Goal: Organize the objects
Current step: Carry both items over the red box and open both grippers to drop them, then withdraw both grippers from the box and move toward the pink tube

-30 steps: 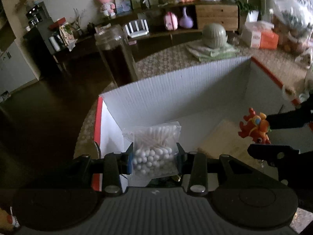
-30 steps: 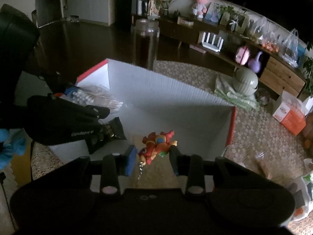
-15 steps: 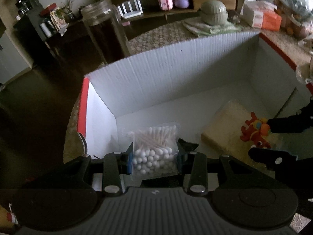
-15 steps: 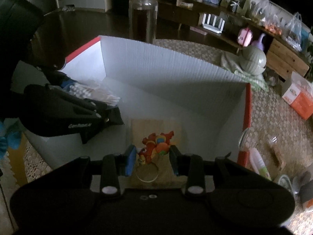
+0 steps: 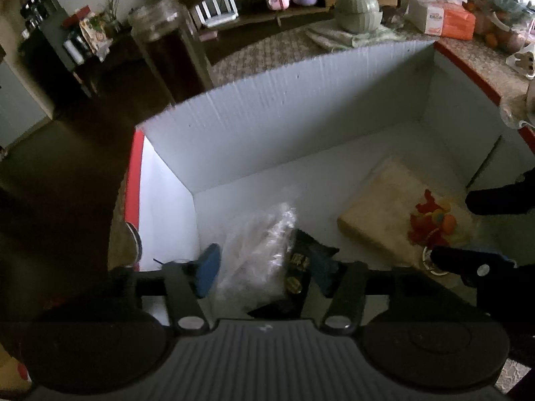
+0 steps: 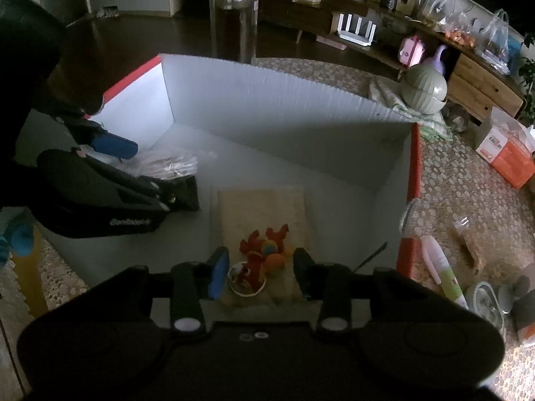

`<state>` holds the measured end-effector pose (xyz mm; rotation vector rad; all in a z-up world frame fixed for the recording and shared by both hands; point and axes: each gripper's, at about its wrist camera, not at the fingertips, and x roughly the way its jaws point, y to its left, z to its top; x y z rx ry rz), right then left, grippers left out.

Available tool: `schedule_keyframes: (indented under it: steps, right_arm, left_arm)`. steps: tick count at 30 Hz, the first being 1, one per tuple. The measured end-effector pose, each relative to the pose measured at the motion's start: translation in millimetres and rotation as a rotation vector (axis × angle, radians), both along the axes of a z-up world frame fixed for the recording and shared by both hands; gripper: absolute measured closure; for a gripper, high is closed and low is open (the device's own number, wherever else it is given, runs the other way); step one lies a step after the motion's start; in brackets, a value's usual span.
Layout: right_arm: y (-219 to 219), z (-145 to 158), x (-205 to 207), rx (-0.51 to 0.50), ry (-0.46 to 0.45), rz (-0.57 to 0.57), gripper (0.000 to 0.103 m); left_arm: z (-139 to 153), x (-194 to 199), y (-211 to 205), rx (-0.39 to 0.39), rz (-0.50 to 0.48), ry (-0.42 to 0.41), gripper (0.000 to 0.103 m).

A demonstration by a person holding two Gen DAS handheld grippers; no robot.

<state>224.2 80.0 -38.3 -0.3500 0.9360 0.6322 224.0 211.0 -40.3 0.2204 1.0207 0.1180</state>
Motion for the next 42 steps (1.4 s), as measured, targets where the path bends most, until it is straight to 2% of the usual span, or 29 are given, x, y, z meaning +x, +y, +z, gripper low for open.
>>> schedule_keyframes:
  steps: [3,11,20,24,29,31,33,42]
  right_arm:
    - [-3,8,-3,0.022,-0.007,0.004,0.051]
    - [-12,30,-20,0.062,-0.054,0.028,0.039]
    - [-28,51,-40,0.102,-0.084,0.046,0.038]
    - [-38,61,-49,0.126,-0.099,0.052,0.031]
    - [-55,72,-59,0.157,-0.106,0.052,0.025]
    - [-63,75,-64,0.169,-0.104,0.05,0.023]
    - [-71,78,-67,0.183,-0.099,0.047,0.018]
    - [-111,87,-81,0.228,-0.118,0.019,0.008]
  left_arm:
    - [8,-3,-1,0.02,0.012,-0.036,0.028]
    - [27,-16,4,-0.022,0.049,-0.082,0.028]
    - [57,-41,-6,-0.056,0.052,-0.159,0.028]
    - [71,-53,-14,-0.047,0.045,-0.192,0.028]
    - [88,-66,-24,-0.081,0.043,-0.225,0.026]
    - [93,-72,-28,-0.087,0.044,-0.237,0.021]
    - [96,-77,-32,-0.094,0.044,-0.247,0.021]
    - [98,-95,-56,-0.156,0.036,-0.255,0.019]
